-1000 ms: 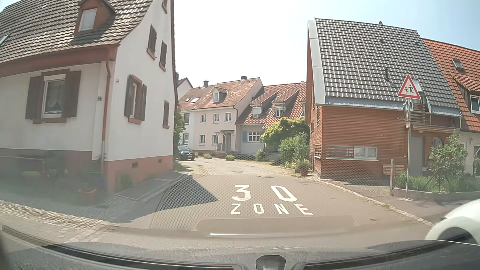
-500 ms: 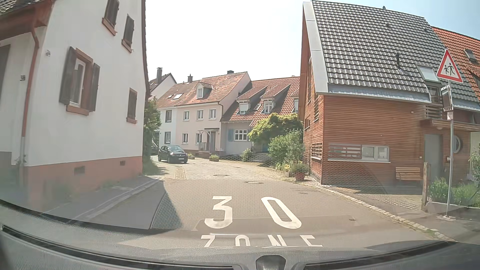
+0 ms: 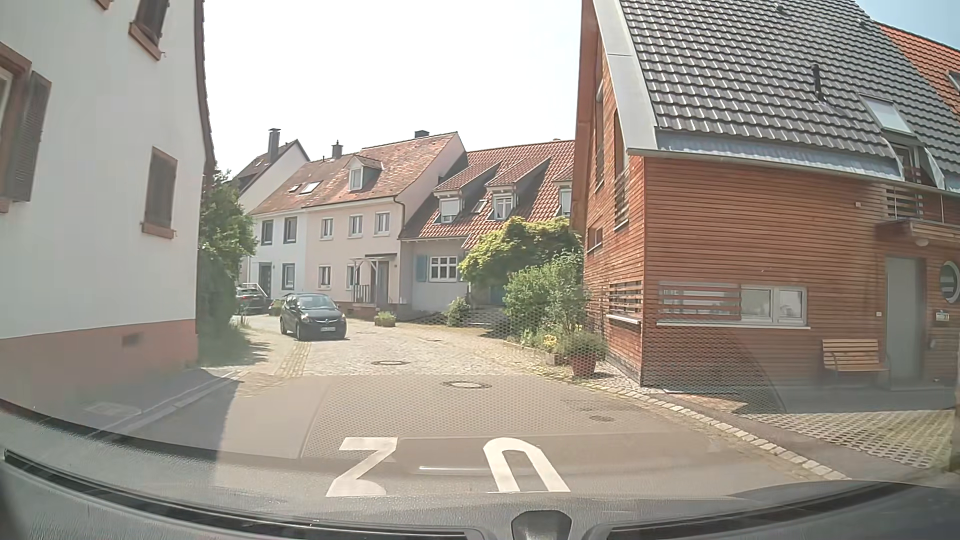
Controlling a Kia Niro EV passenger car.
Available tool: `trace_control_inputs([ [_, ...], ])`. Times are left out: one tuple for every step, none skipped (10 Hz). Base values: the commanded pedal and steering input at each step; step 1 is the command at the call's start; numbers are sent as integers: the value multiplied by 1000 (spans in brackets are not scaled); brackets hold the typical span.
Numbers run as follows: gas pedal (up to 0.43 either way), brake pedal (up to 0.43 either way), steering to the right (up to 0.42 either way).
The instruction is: Follow the waypoints while adhering to traffic rules and regulations
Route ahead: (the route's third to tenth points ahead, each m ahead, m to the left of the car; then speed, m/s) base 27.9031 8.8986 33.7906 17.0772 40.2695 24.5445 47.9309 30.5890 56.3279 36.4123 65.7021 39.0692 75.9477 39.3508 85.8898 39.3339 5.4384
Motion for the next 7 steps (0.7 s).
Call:
trace_control_inputs([
  [0,0,56],
  [0,0,43],
  [0,0,27],
  [0,0,14],
  [0,0,-1],
  [0,0,-13],
  [0,0,-19],
])
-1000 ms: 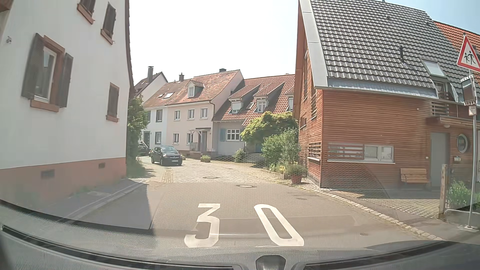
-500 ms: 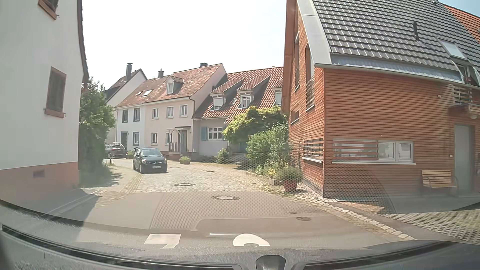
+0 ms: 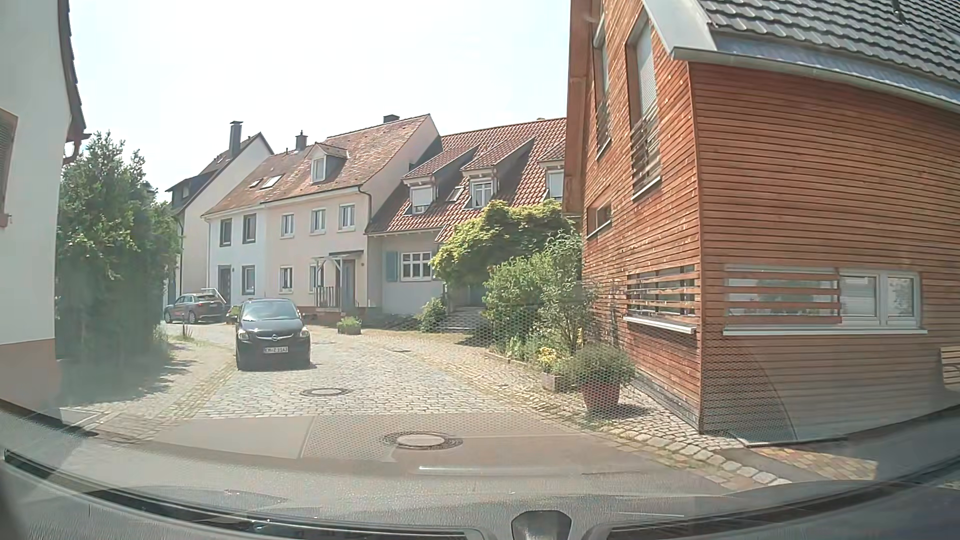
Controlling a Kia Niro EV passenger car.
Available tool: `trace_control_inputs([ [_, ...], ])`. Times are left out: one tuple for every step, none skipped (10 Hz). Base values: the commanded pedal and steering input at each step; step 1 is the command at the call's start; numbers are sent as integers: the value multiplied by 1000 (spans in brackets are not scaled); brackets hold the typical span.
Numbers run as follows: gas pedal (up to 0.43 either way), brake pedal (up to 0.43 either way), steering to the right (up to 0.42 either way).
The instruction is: Follow the waypoints while adhering to traffic rules and regulations
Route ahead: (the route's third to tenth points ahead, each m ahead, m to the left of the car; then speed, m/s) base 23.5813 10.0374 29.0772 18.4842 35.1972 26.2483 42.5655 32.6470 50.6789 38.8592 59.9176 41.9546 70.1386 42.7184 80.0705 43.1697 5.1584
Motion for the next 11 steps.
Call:
trace_control_inputs([
  [8,0,-26],
  [8,0,-38],
  [20,0,-55],
  [20,0,-69],
  [20,0,-78],
  [20,0,-85],
  [20,0,-94],
  [20,0,-101],
  [28,0,-105],
  [28,0,-106],
  [28,0,-105],
])
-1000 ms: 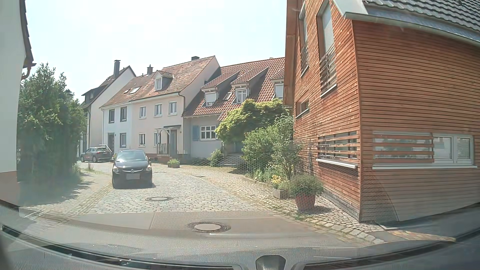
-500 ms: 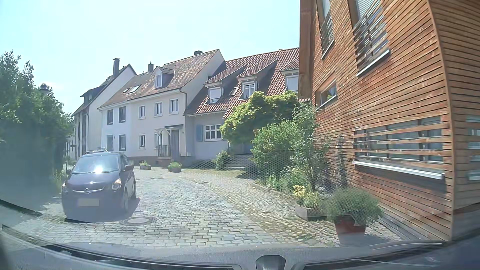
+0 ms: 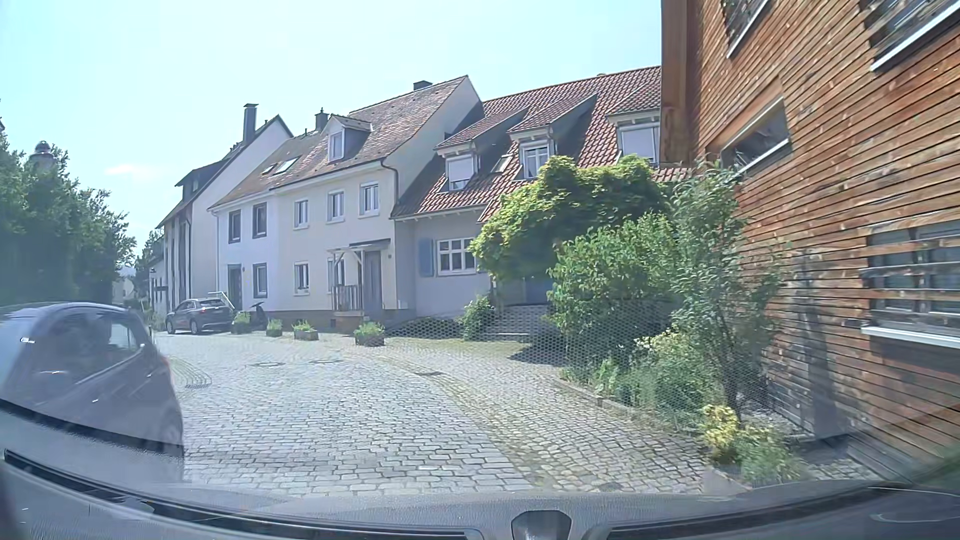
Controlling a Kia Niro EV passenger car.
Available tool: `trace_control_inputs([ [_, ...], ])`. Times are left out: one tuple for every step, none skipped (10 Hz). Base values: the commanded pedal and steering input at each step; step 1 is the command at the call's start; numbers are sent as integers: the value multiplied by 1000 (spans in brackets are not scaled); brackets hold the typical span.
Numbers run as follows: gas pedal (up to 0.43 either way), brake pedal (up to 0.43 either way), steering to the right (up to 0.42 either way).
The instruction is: Follow the waypoints while adhering to traffic rules and regulations
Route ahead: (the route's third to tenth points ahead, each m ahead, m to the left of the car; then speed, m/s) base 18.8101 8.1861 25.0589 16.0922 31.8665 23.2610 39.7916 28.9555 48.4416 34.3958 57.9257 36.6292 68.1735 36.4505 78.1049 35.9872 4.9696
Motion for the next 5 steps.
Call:
trace_control_inputs([
  [28,0,-104],
  [28,0,-100],
  [28,0,-99],
  [28,0,-103],
  [28,0,-108],
])
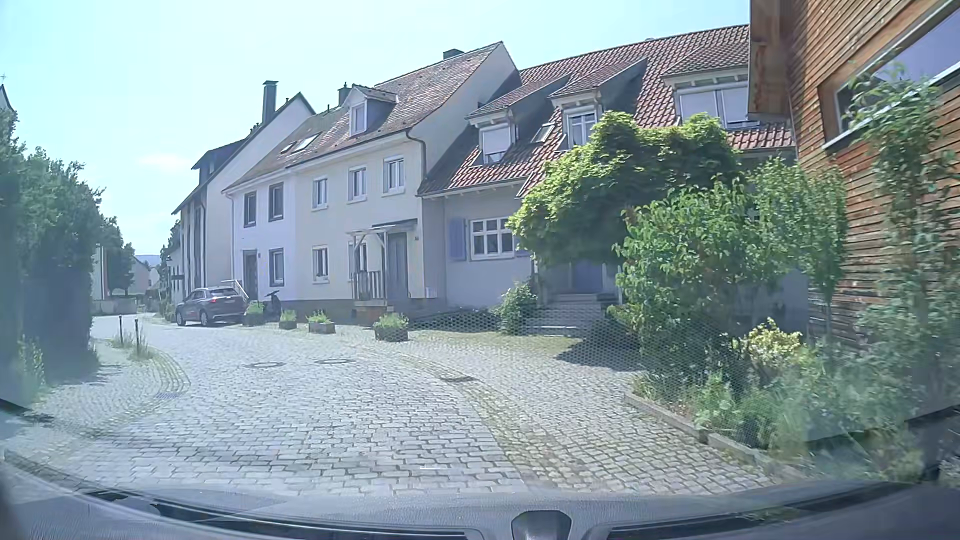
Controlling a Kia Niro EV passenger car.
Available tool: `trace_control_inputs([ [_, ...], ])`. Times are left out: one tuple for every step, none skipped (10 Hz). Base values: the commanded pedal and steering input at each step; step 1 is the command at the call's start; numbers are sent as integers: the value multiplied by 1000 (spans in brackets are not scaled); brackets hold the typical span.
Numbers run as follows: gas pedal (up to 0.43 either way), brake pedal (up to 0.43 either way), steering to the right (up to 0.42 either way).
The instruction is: Follow the waypoints while adhering to traffic rules and regulations
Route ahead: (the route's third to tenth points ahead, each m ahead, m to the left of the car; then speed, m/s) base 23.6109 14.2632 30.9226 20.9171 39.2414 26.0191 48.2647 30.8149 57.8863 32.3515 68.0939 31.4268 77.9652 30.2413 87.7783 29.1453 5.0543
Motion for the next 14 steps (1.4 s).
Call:
trace_control_inputs([
  [28,0,-107],
  [28,0,-105],
  [28,0,-103],
  [28,0,-104],
  [28,0,-111],
  [28,0,-112],
  [28,0,-113],
  [28,0,-113],
  [28,0,-114],
  [28,0,-113],
  [28,0,-115],
  [28,0,-123],
  [28,0,-136],
  [28,0,-154],
])
